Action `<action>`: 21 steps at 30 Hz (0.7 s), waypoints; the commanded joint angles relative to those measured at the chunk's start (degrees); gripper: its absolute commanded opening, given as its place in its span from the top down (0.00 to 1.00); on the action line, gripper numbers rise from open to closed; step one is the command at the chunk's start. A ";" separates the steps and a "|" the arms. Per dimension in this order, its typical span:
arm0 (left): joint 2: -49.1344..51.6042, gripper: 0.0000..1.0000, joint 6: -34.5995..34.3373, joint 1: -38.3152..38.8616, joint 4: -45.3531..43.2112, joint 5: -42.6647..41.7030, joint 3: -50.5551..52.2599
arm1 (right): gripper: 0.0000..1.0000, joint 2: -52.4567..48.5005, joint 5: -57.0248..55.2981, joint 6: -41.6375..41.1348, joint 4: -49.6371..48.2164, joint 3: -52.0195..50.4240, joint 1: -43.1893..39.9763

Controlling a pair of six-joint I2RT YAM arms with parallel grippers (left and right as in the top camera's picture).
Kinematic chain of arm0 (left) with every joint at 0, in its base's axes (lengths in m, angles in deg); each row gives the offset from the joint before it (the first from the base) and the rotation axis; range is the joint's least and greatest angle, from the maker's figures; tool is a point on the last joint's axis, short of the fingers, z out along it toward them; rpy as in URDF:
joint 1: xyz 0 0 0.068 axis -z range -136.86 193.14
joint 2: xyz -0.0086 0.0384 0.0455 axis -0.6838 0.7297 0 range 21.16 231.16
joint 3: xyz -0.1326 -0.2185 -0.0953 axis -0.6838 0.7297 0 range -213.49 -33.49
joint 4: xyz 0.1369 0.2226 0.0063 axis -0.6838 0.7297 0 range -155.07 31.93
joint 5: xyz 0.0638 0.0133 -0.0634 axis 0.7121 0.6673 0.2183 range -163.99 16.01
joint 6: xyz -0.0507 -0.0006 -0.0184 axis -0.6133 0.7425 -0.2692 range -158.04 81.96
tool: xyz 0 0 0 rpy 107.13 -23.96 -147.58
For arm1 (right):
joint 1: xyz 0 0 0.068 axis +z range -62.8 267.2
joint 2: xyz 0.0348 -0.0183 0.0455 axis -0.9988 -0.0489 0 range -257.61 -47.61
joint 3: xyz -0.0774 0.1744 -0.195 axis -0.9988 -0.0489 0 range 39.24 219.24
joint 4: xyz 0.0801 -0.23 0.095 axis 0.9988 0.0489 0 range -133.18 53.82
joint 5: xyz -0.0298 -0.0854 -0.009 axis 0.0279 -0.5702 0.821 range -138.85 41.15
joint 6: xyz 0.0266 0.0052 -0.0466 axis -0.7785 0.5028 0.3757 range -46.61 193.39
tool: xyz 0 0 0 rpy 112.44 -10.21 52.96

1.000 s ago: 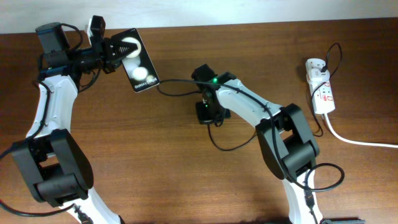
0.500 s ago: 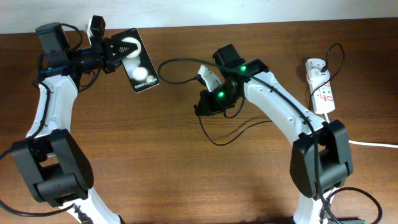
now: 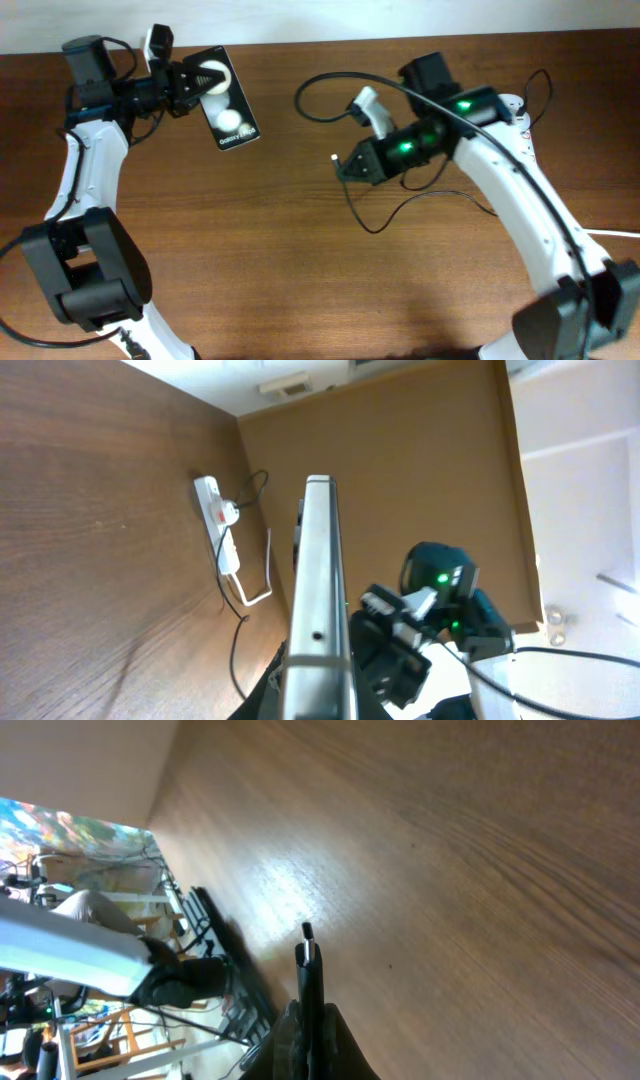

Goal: Plug charger to phone and switch on socket
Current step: 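Lift the plug with the right gripper and carry it toward the phone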

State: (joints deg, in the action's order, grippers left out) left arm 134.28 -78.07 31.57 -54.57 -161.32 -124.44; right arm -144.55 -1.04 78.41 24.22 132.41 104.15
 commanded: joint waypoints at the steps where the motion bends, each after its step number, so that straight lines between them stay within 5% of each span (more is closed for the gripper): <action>1: -0.20 1.00 2.86 1.86 -0.13 -2.58 -0.46 | 0.96 5.16 4.57 2.34 0.98 -1.07 -2.73; 9: -0.20 1.00 3.72 5.97 -0.15 -2.78 -0.46 | 0.96 14.53 17.51 0.35 -9.97 -19.80 -9.97; 21: -0.20 1.00 3.61 12.70 -0.57 -2.32 -0.48 | 0.96 13.09 17.55 -26.12 -45.62 -28.57 -1.36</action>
State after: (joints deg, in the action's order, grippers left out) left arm 134.28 -75.23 44.33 -55.01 -162.10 -124.44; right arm -130.74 15.38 60.46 -17.86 103.73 100.45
